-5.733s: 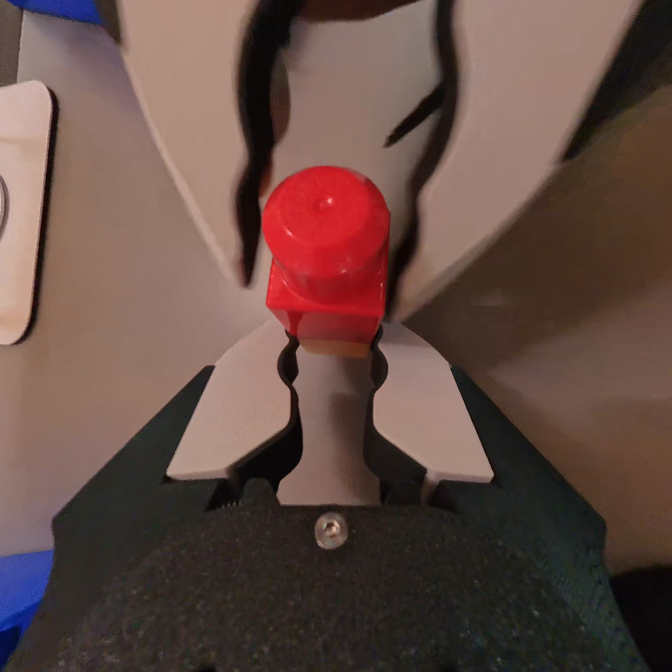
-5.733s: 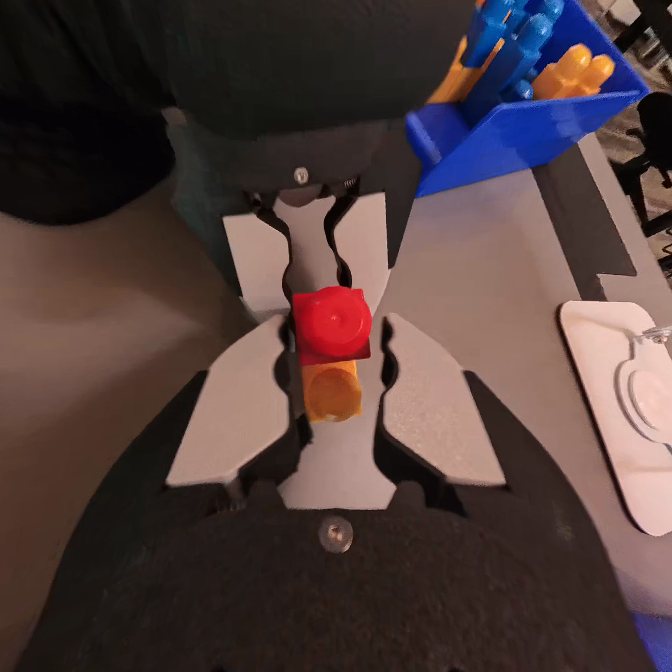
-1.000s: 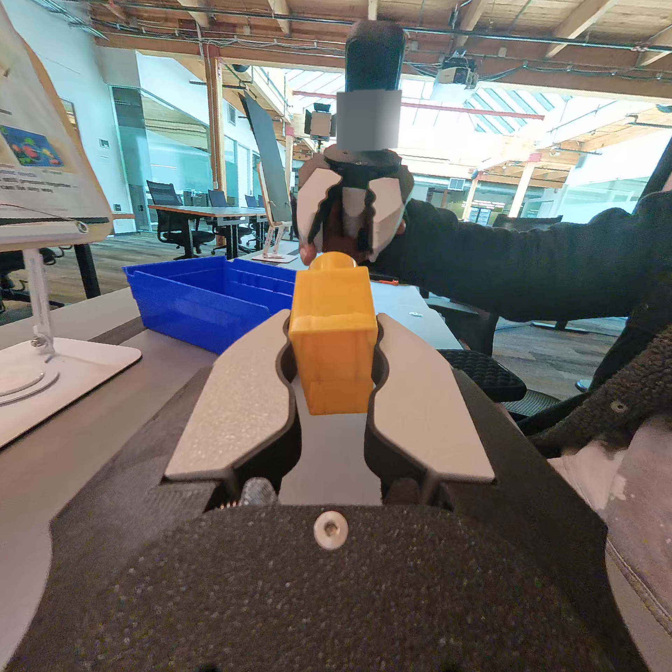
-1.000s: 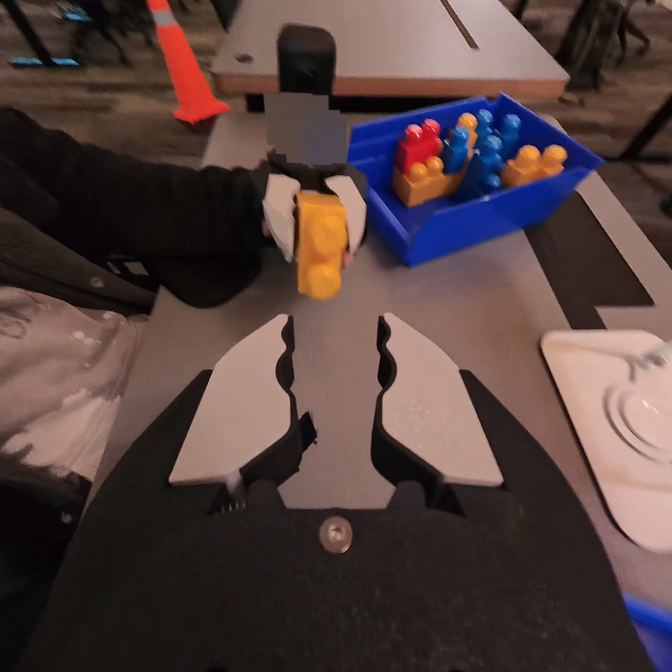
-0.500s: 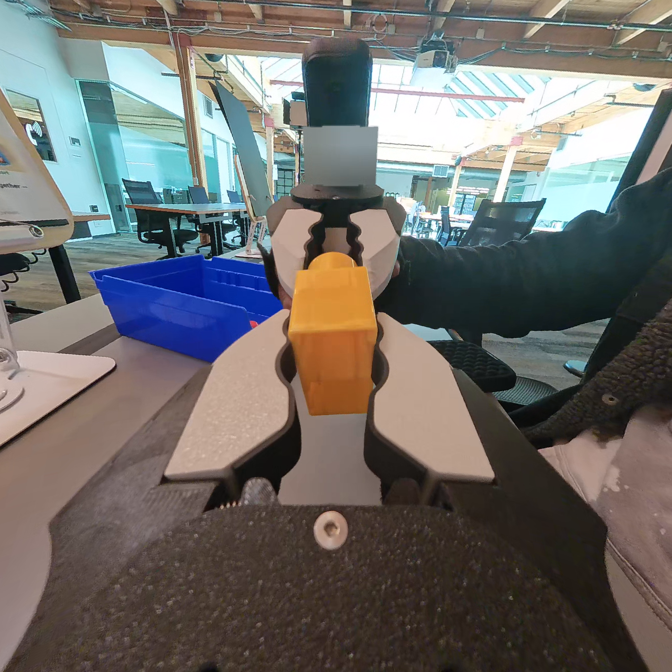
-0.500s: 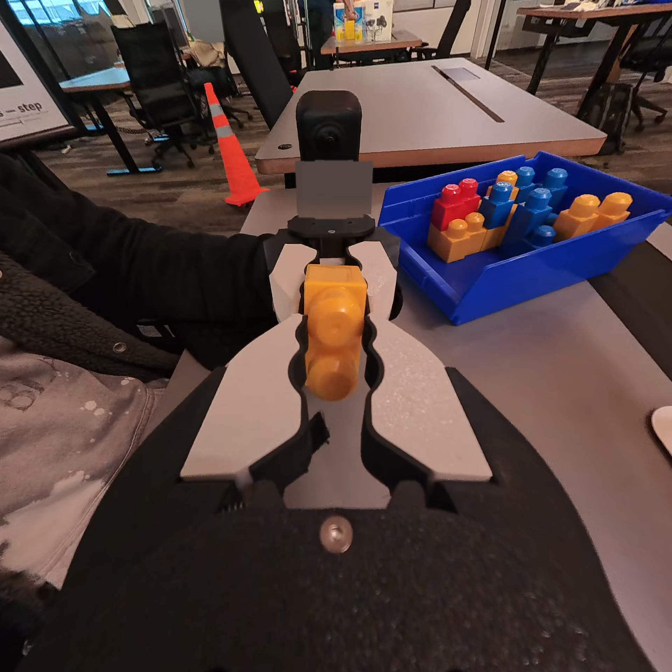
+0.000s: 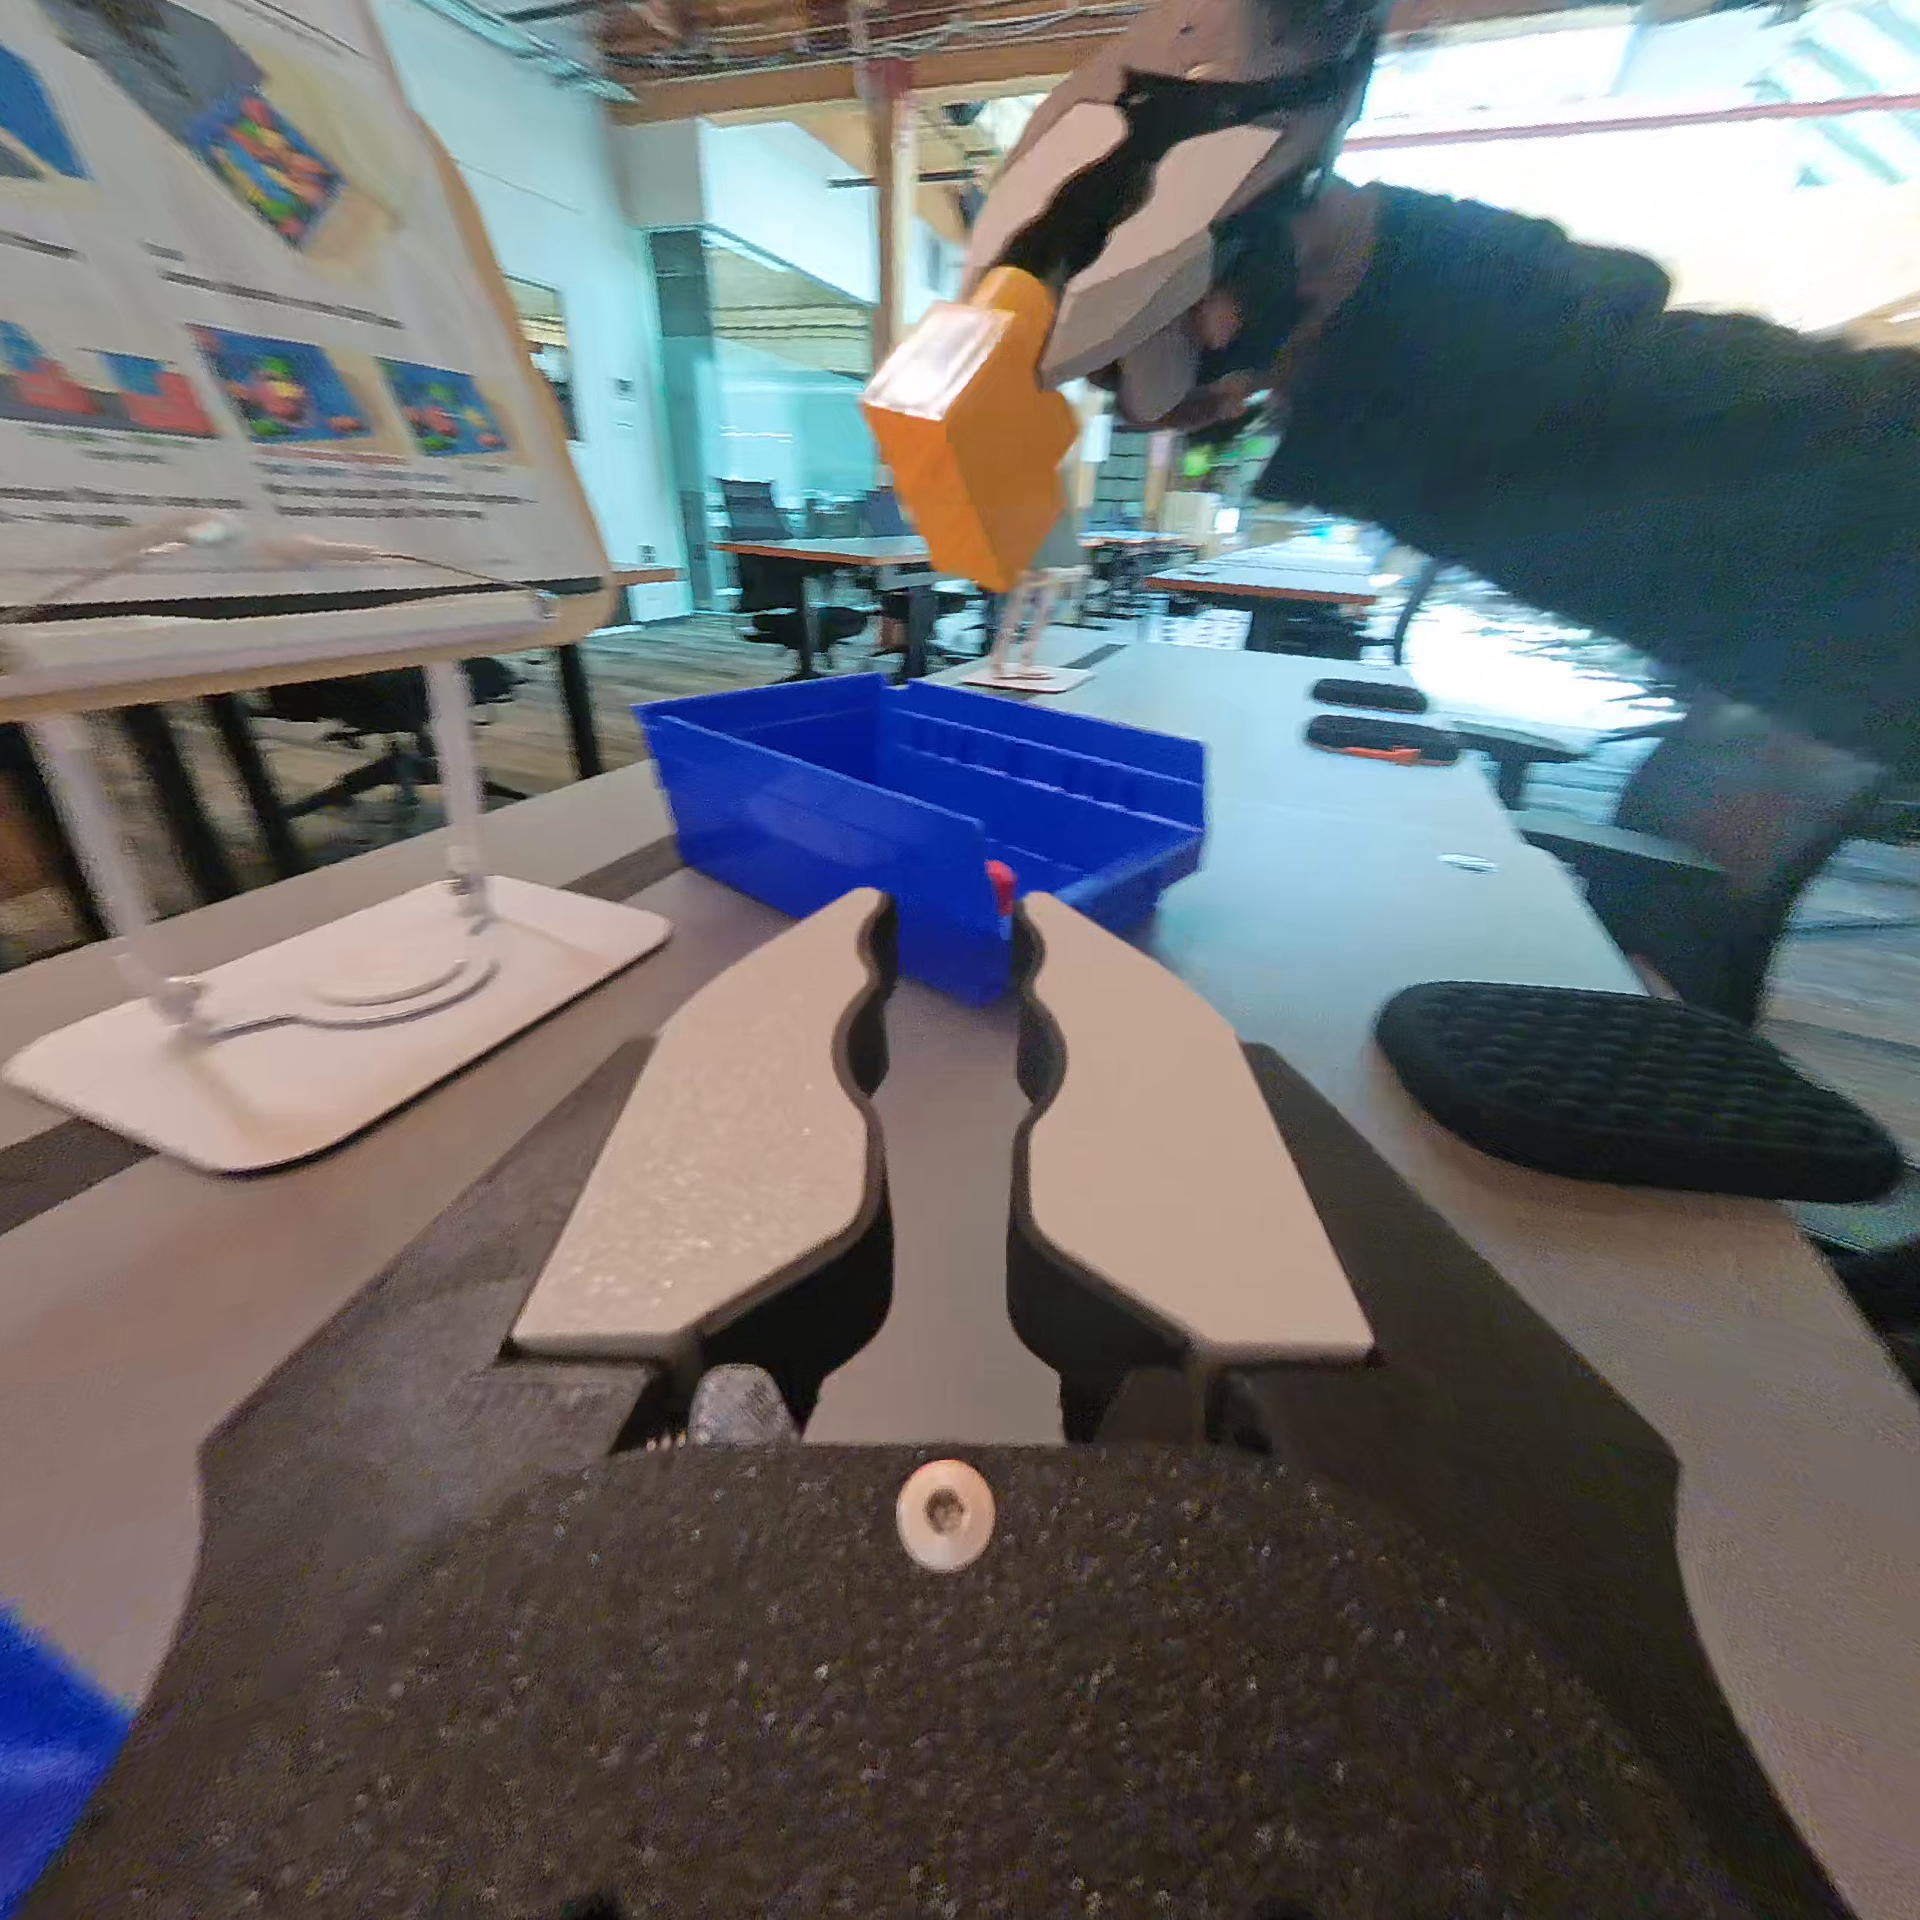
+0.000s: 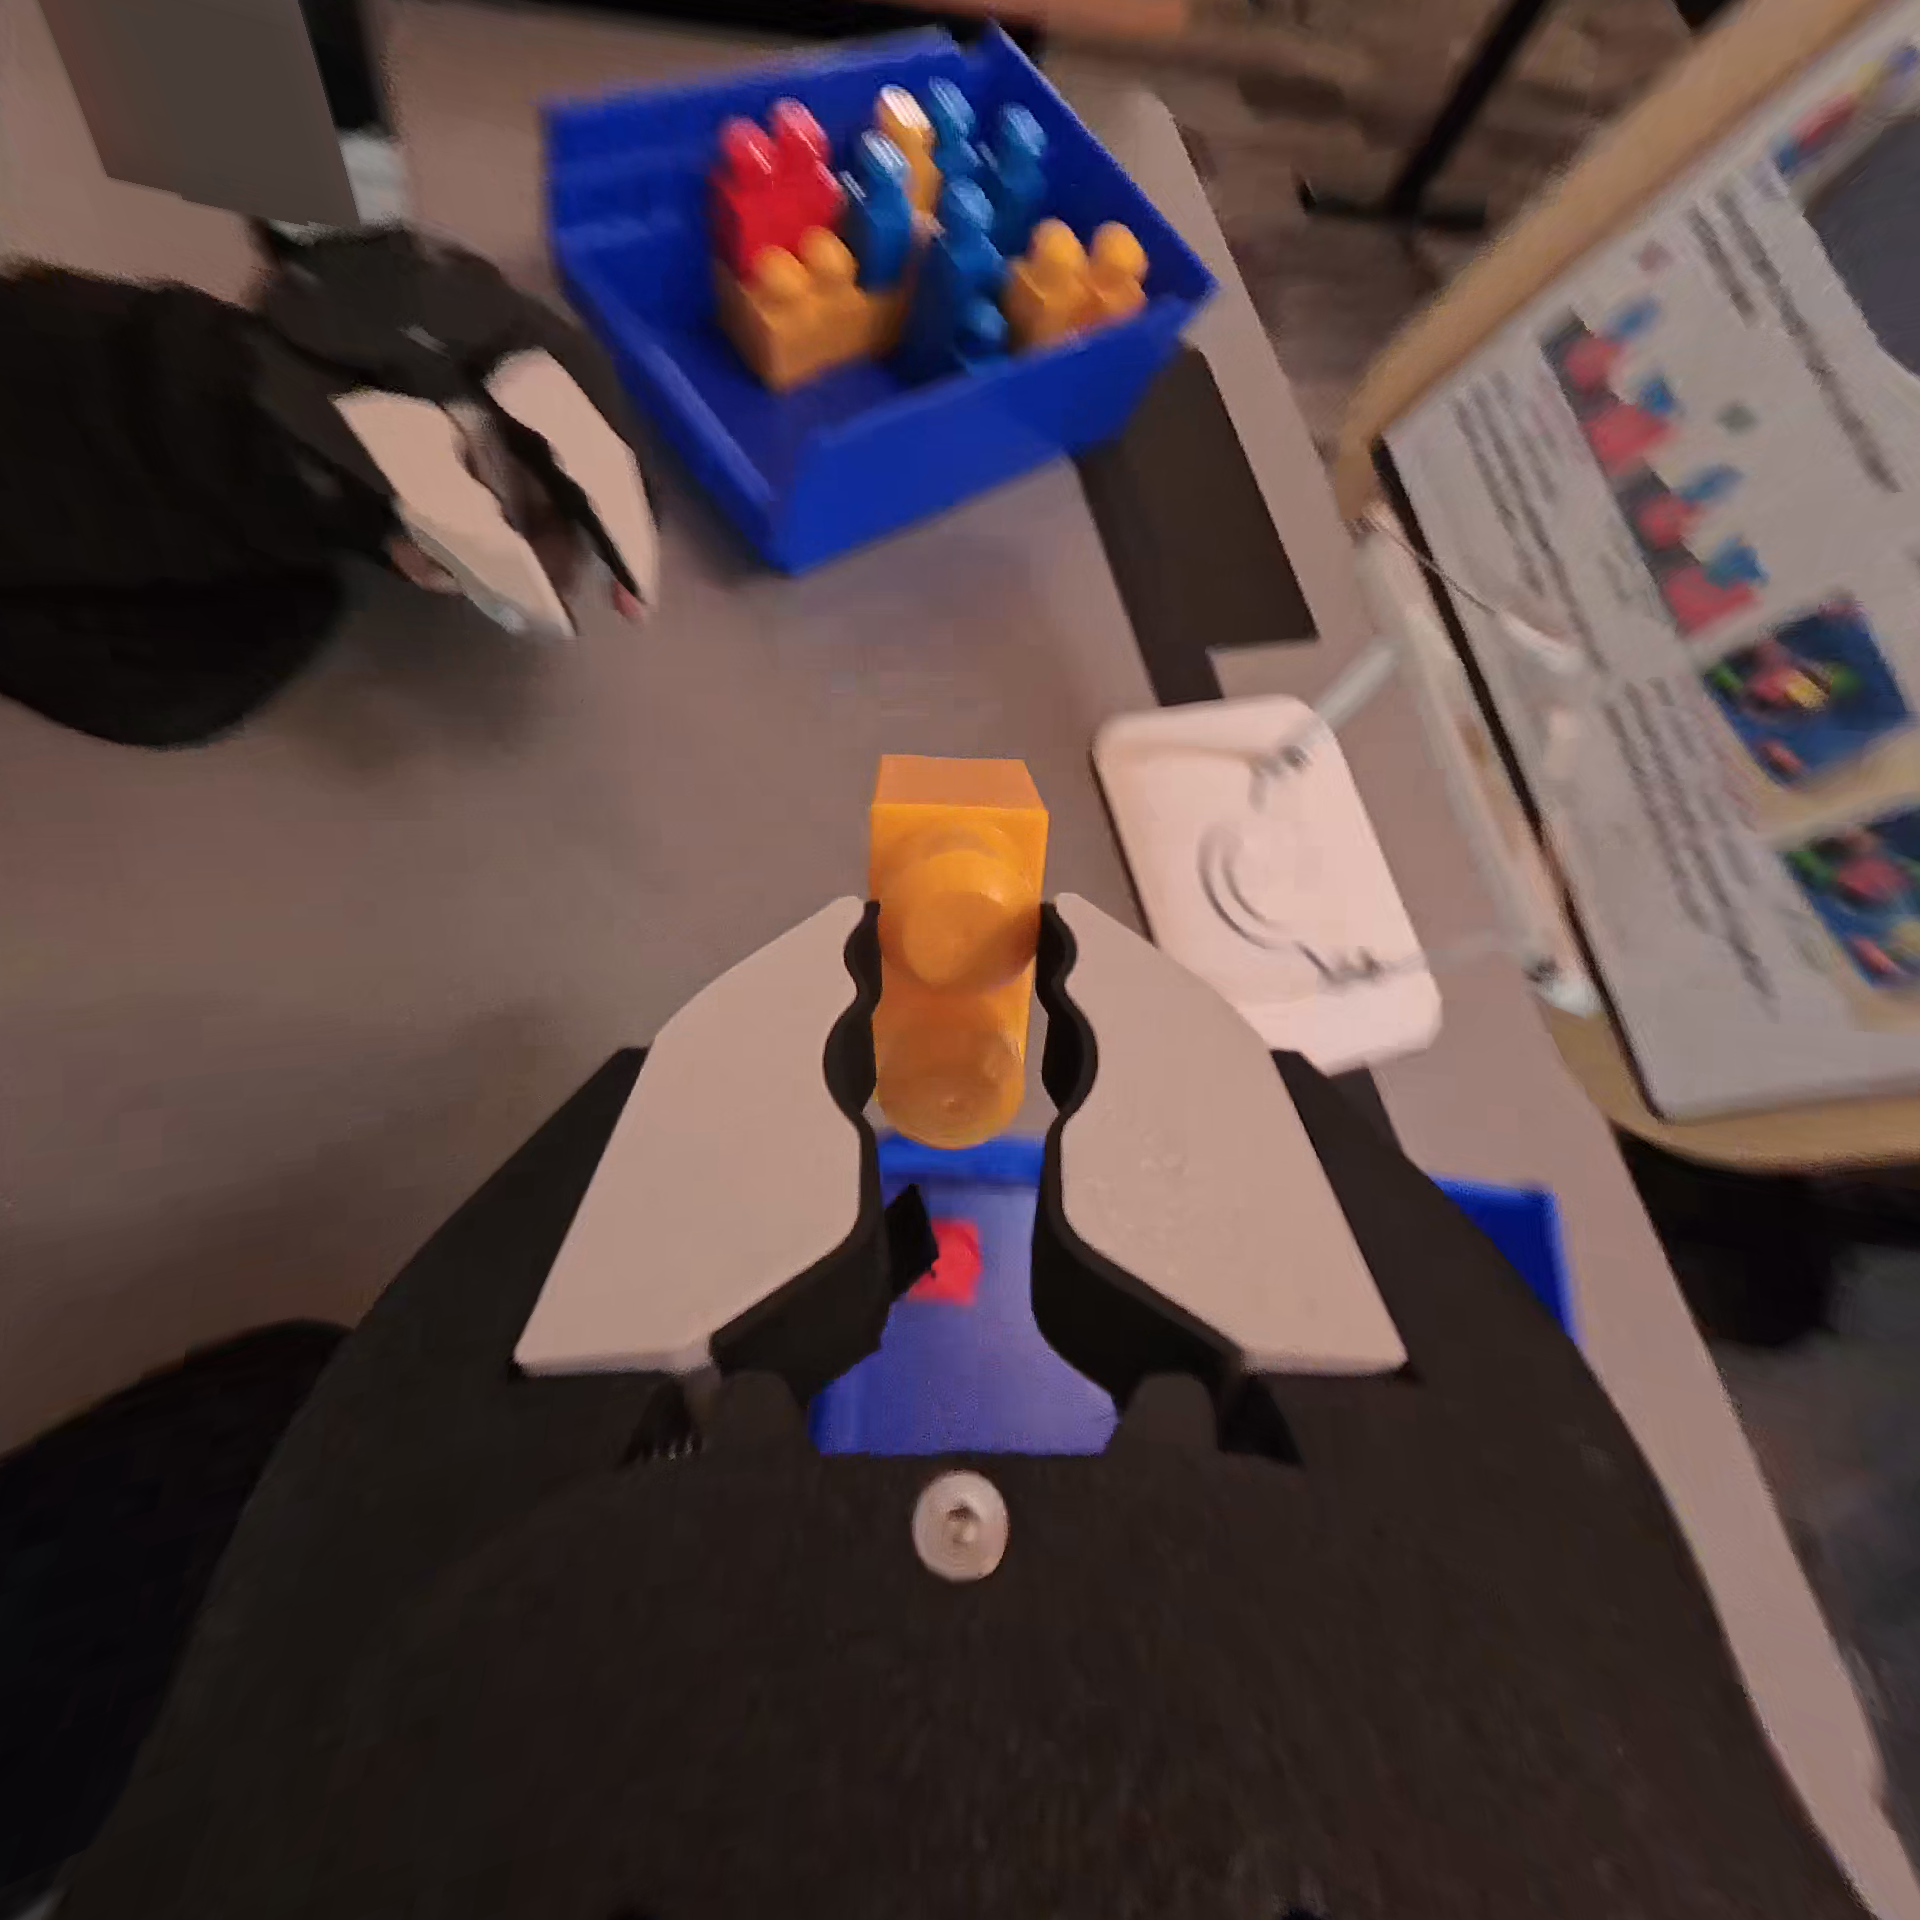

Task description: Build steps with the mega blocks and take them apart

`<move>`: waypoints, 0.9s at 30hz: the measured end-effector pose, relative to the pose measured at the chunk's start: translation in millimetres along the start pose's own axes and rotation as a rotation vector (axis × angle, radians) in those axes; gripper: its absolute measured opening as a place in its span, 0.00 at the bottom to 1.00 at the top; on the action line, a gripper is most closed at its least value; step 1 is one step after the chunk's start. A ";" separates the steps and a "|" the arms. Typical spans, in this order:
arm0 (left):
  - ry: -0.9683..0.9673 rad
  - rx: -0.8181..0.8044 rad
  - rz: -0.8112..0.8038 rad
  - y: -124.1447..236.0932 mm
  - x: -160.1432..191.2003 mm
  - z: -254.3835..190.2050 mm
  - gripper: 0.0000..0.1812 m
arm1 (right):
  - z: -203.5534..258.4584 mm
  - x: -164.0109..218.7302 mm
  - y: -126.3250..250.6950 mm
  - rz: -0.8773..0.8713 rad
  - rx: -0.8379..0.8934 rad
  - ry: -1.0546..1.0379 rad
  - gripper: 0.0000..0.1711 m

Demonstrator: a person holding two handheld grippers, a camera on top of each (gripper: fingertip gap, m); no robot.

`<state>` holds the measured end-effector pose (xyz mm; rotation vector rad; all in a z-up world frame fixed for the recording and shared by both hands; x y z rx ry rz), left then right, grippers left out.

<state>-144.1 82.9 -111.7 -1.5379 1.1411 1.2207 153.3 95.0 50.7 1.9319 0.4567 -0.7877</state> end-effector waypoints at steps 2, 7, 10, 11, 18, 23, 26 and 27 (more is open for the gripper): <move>-0.033 -0.095 -0.012 2.5 -1.4 5.0 0.04 | -21.9 13.9 10.8 0.115 0.052 -0.016 0.17; -0.135 -0.446 -0.036 12.1 -5.8 20.6 0.00 | -69.4 59.4 14.9 0.342 0.139 -0.065 0.17; -0.187 -0.616 -0.049 17.6 -7.3 25.3 0.00 | -91.4 87.4 3.3 0.421 0.149 -0.083 0.17; -0.203 -0.662 -0.049 18.9 -7.6 26.4 0.00 | -97.6 95.5 -2.1 0.430 0.143 -0.090 0.17; -0.258 -0.799 -0.019 20.1 -3.8 31.0 0.00 | -132.8 146.9 -51.2 0.554 0.056 -0.088 0.17; -0.254 -0.782 0.001 18.2 0.1 35.0 0.00 | -148.3 177.9 -87.8 0.641 -0.033 -0.088 0.17; -0.251 -0.769 0.009 17.0 1.4 36.2 0.00 | -153.8 190.9 -104.9 0.653 -0.079 -0.090 0.17; -0.247 -0.764 0.011 16.7 2.0 36.6 0.00 | -155.2 194.9 -109.1 0.659 -0.092 -0.086 0.17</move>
Point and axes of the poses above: each gripper's, where its closed fingertips meet, y back along the fingers, x out of its underside, z = x × y across the jaws, the point moved 9 cm from there along y, back along the fingers, and after that the axes turned 7 degrees about y, right-handed, at the moved point
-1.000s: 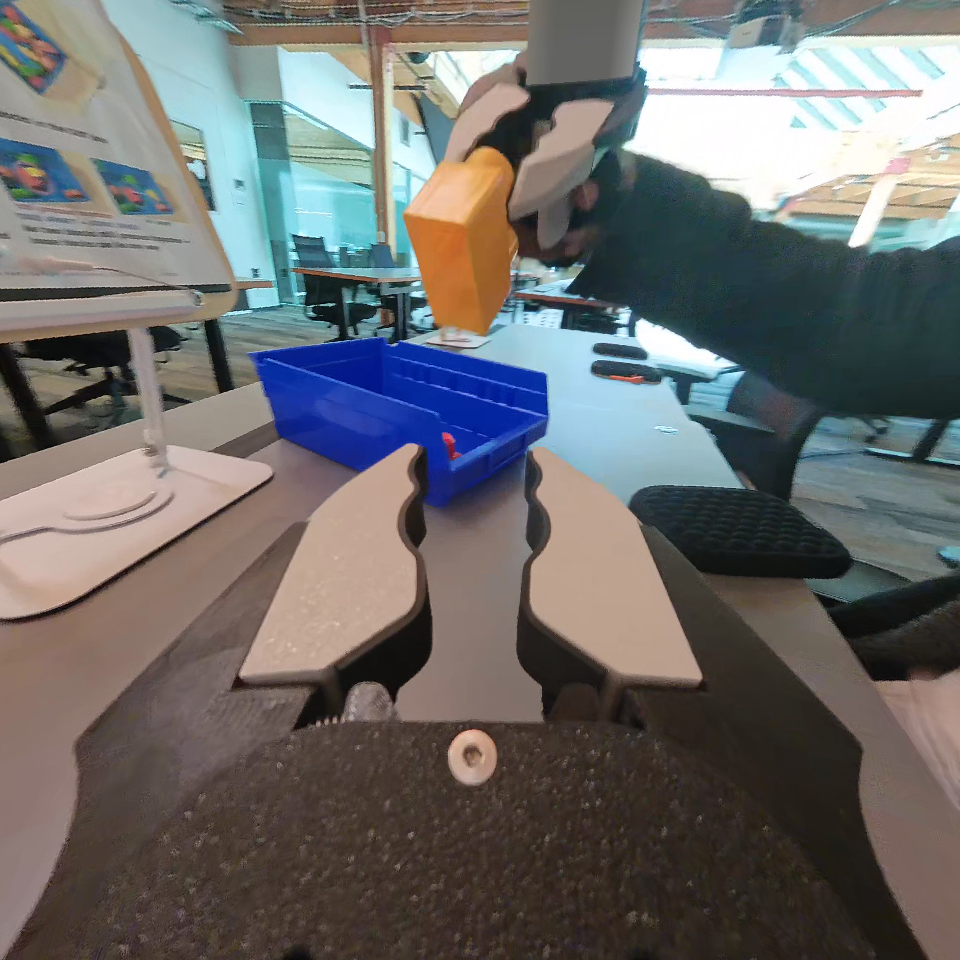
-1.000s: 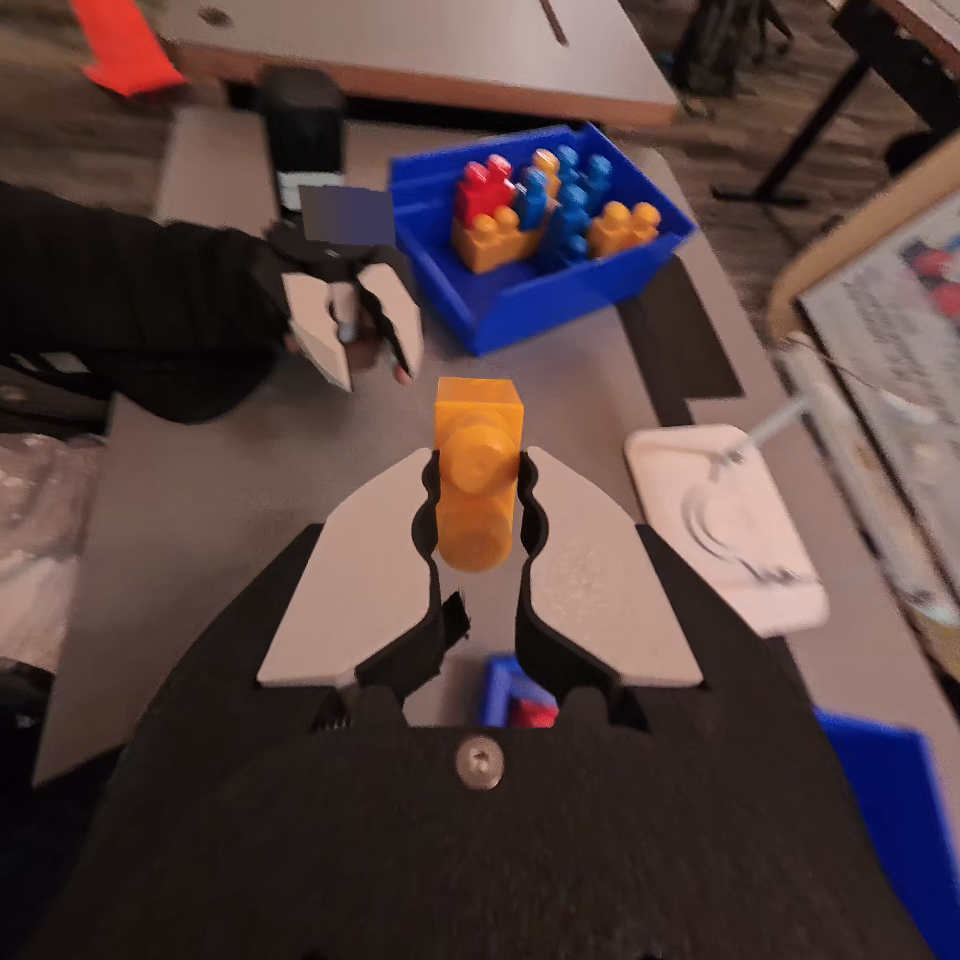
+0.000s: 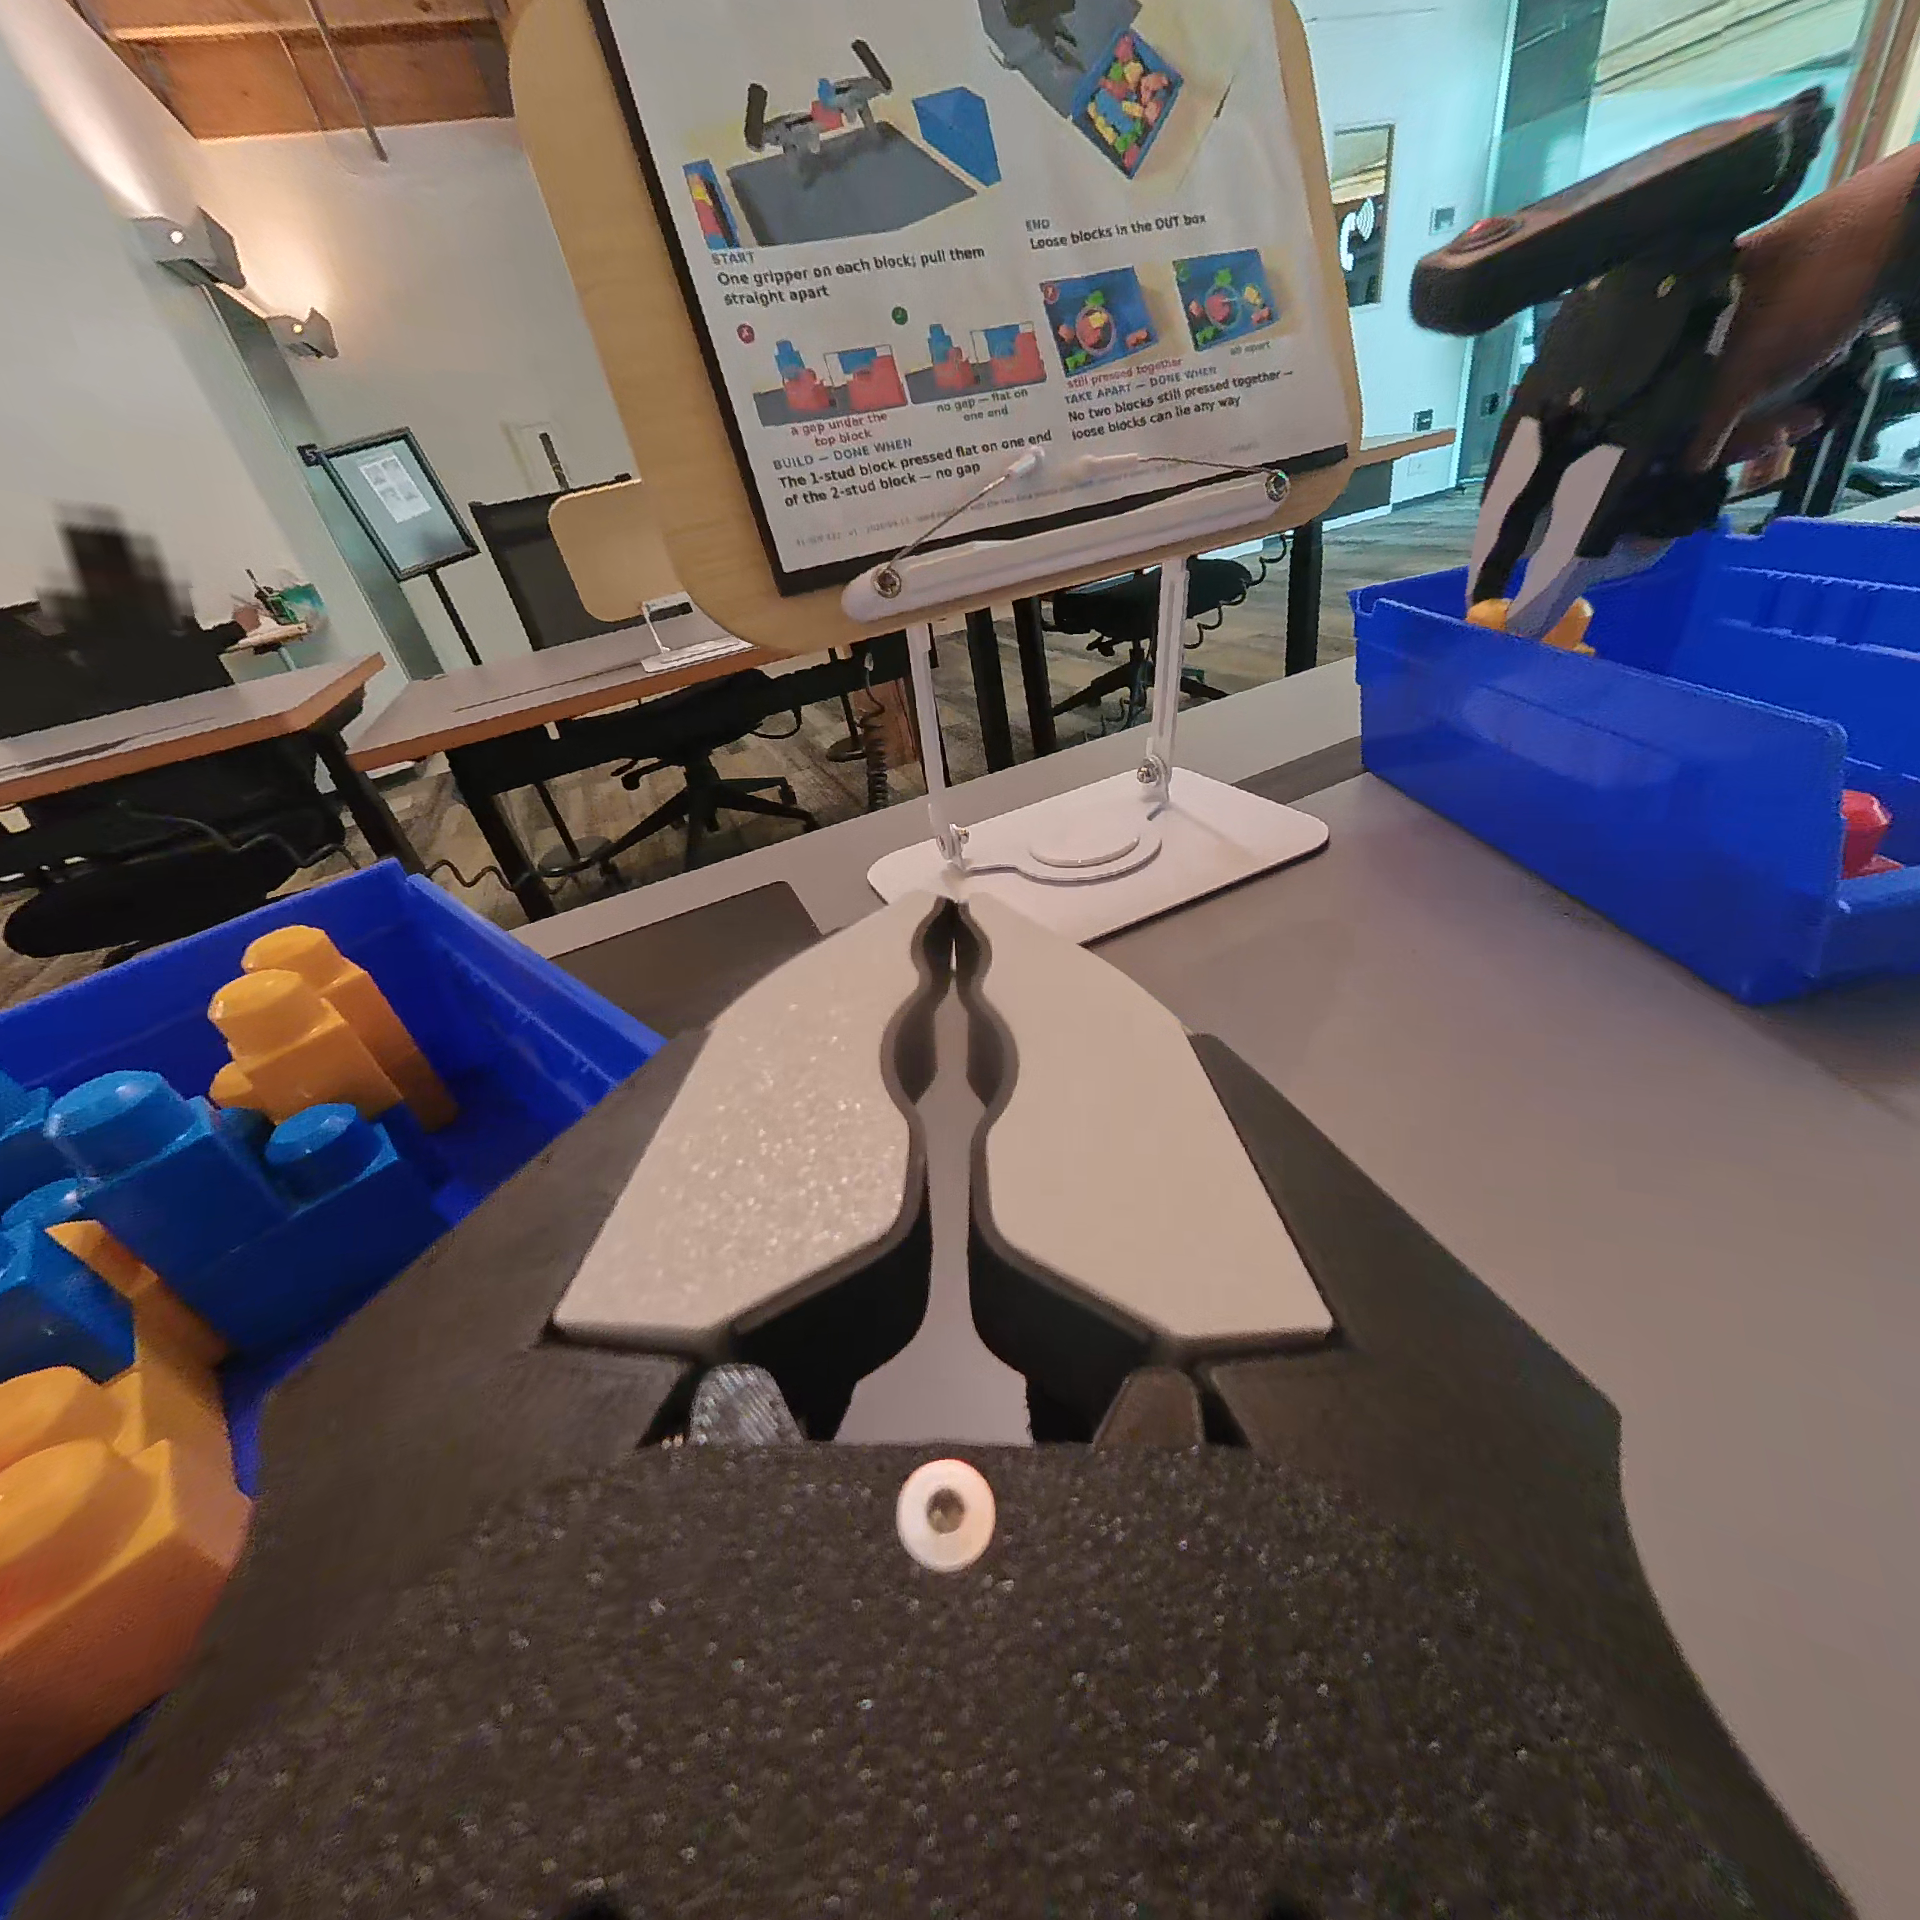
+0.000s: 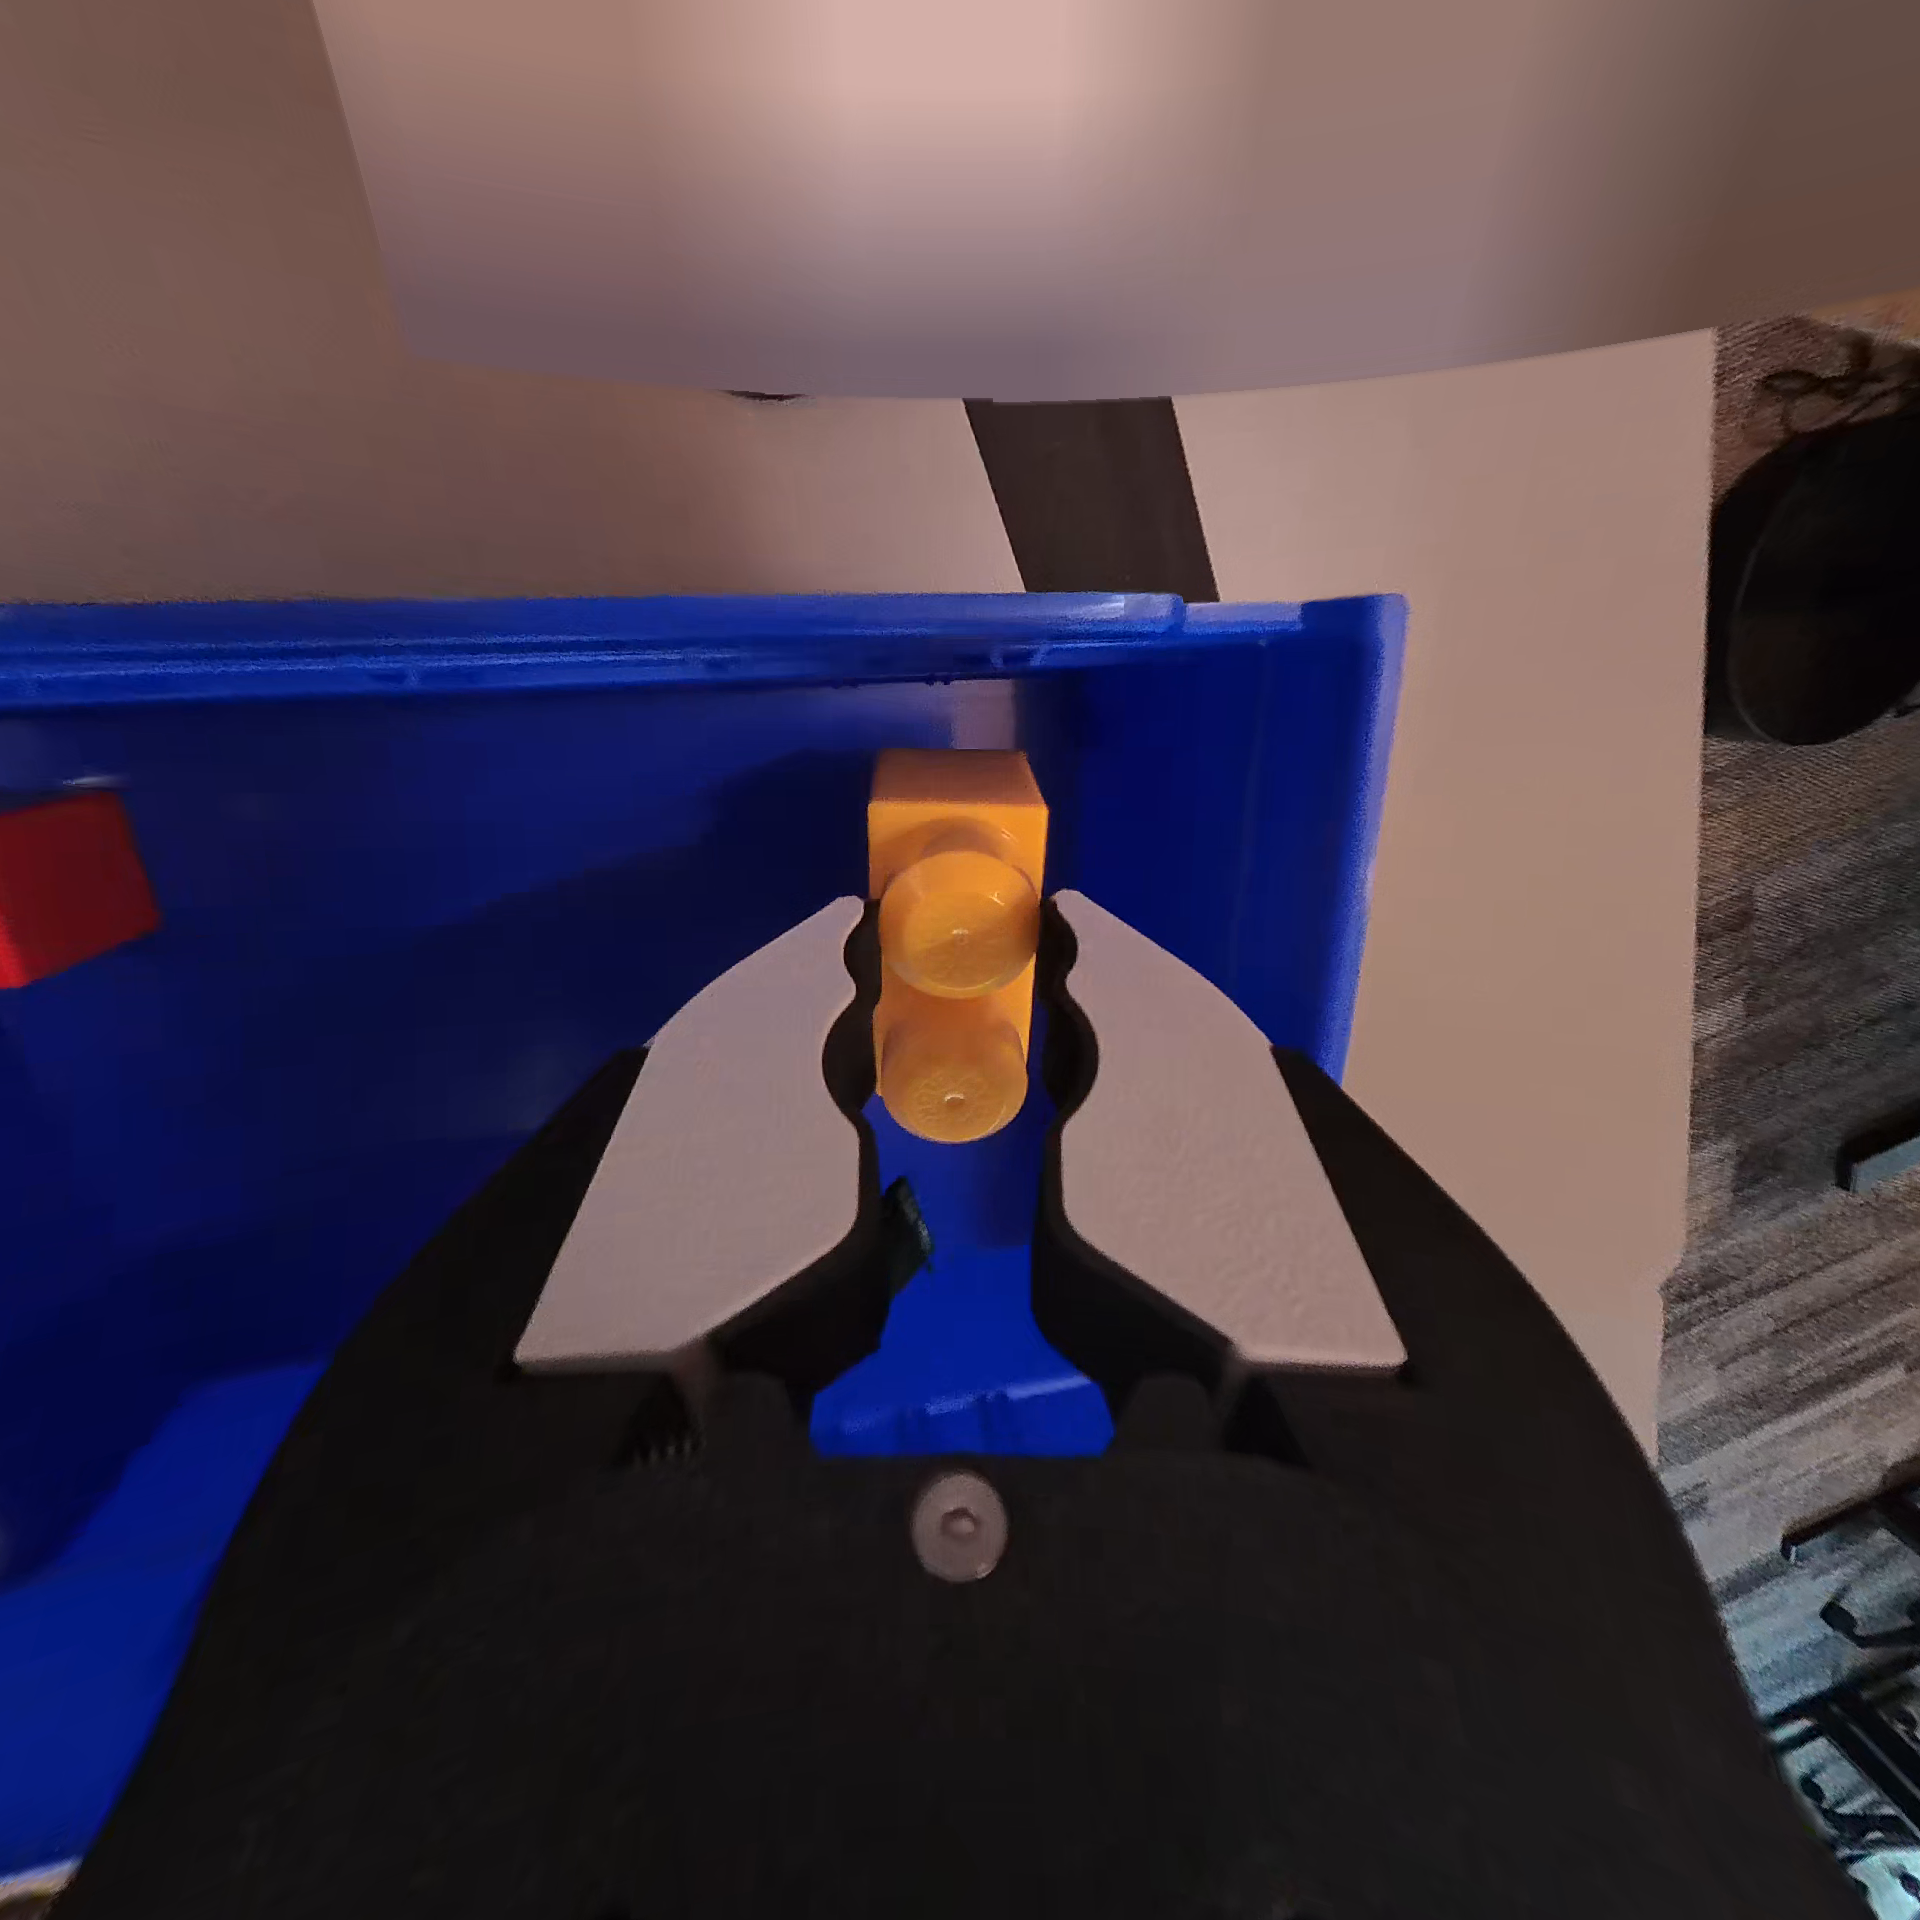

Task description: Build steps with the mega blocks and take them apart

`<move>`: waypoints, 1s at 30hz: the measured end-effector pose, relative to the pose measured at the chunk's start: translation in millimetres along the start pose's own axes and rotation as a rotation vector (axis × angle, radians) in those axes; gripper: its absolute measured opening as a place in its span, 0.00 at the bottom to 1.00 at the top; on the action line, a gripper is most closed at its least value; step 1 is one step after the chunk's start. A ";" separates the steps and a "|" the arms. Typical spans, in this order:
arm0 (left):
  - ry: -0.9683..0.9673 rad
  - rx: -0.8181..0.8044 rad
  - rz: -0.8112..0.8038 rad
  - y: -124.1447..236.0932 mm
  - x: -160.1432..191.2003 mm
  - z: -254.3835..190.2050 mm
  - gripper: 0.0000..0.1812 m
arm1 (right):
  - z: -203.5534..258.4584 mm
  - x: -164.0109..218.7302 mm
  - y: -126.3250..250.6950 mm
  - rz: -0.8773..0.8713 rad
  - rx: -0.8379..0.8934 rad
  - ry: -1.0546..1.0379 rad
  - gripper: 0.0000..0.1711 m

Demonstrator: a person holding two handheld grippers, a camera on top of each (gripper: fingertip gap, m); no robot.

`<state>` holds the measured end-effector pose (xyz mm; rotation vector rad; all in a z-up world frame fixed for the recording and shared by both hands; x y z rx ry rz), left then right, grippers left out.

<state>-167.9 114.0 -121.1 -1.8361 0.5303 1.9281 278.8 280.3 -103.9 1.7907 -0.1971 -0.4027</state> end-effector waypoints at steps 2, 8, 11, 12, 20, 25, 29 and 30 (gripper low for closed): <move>0.000 0.008 0.006 -0.9 1.0 -0.4 0.00 | -2.4 0.1 -9.0 0.007 -0.021 0.026 0.17; 0.014 0.028 0.026 -3.9 4.8 -1.3 0.00 | -6.1 -2.5 -24.2 0.012 -0.035 0.093 0.17; 0.017 0.037 0.039 -5.3 7.2 -1.6 0.00 | -7.6 -3.6 -29.3 0.031 -0.041 0.103 0.17; 0.019 0.042 0.044 -5.8 7.9 -1.8 0.00 | -8.1 -4.0 -30.6 0.032 -0.041 0.105 0.17; 0.022 0.066 0.059 -7.3 10.5 -3.3 0.00 | -11.3 -4.9 -34.1 0.032 -0.028 0.102 0.17; 0.020 0.086 0.061 -7.7 11.3 -5.0 0.00 | -11.6 -4.0 -28.2 0.027 0.010 0.102 0.19; 0.025 0.093 0.064 -8.3 12.2 -5.4 0.00 | -6.5 -5.4 -2.1 -0.020 0.057 0.095 0.21; 0.028 0.094 0.064 -8.3 12.2 -5.2 0.00 | -3.5 -7.6 8.1 -0.047 0.080 0.092 0.21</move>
Point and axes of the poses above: each gripper's, where its closed fingertips meet, y back along the fingers, x out of its underside, z = x × y across the jaws, the point moved 9 cm from there along y, back along the fingers, and after that the axes turned 7 degrees about y, right-handed, at the moved point
